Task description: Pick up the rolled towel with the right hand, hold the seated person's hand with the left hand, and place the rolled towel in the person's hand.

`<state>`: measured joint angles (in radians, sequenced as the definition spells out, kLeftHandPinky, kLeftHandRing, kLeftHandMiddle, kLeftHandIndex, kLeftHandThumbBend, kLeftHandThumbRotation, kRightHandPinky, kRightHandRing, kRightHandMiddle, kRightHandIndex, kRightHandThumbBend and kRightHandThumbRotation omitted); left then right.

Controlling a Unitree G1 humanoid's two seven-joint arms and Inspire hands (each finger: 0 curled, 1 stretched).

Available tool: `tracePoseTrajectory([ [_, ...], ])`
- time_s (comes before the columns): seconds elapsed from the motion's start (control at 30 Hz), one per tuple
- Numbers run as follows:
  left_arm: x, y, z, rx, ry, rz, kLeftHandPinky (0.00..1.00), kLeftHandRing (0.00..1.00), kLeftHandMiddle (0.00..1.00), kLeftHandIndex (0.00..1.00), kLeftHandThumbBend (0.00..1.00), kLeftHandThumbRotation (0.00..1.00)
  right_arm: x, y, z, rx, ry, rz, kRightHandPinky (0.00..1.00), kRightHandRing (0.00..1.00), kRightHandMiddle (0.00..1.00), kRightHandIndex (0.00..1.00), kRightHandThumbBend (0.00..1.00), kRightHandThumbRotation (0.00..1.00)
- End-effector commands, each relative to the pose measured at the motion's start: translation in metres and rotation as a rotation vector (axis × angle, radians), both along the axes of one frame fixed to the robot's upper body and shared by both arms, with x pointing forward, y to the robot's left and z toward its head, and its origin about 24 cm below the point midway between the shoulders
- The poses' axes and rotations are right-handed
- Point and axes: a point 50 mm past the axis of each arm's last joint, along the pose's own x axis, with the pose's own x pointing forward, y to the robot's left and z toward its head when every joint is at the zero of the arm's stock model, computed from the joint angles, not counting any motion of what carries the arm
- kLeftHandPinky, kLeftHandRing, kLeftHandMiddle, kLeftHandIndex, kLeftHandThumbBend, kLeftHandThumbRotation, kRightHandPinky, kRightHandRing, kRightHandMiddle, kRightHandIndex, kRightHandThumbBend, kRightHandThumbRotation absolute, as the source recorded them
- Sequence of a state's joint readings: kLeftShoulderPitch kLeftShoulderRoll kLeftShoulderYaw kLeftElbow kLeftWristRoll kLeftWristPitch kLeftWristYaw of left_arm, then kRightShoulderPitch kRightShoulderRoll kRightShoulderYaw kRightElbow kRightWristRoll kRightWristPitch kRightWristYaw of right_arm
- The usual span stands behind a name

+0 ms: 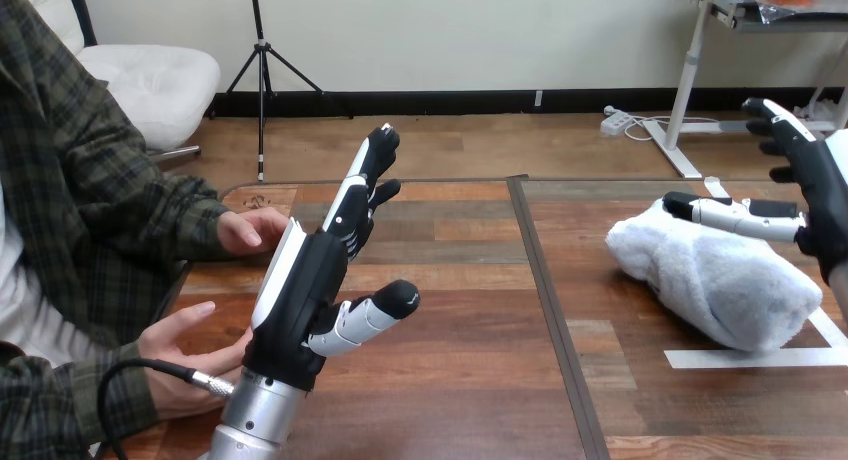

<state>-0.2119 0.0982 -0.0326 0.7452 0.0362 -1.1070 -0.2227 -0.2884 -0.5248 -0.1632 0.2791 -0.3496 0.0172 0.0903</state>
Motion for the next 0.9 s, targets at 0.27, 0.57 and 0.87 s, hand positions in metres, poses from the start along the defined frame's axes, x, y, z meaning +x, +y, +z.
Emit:
tracePoseTrajectory([
  [0.27, 0.005, -0.007, 0.015, -0.051, -0.059, -0.027, 0.93, 0.99, 1.00, 1.00, 1.00, 0.87, 0.044, -0.002, 0.023, -0.064, 0.077, -0.013, 0.80, 0.89, 0.92, 0.92, 1.00, 0.41],
  [0.57, 0.002, -0.008, 0.018, -0.055, -0.075, -0.032, 0.94, 1.00, 1.00, 1.00, 1.00, 0.87, 0.057, -0.007, 0.014, -0.091, 0.182, -0.041, 0.76, 0.88, 0.93, 0.94, 1.00, 0.40],
  [0.87, -0.001, -0.009, 0.020, -0.072, -0.080, -0.040, 0.94, 1.00, 1.00, 1.00, 1.00, 0.85, 0.066, -0.008, 0.007, -0.123, 0.277, -0.045, 0.75, 0.88, 0.93, 0.94, 1.00, 0.39],
])
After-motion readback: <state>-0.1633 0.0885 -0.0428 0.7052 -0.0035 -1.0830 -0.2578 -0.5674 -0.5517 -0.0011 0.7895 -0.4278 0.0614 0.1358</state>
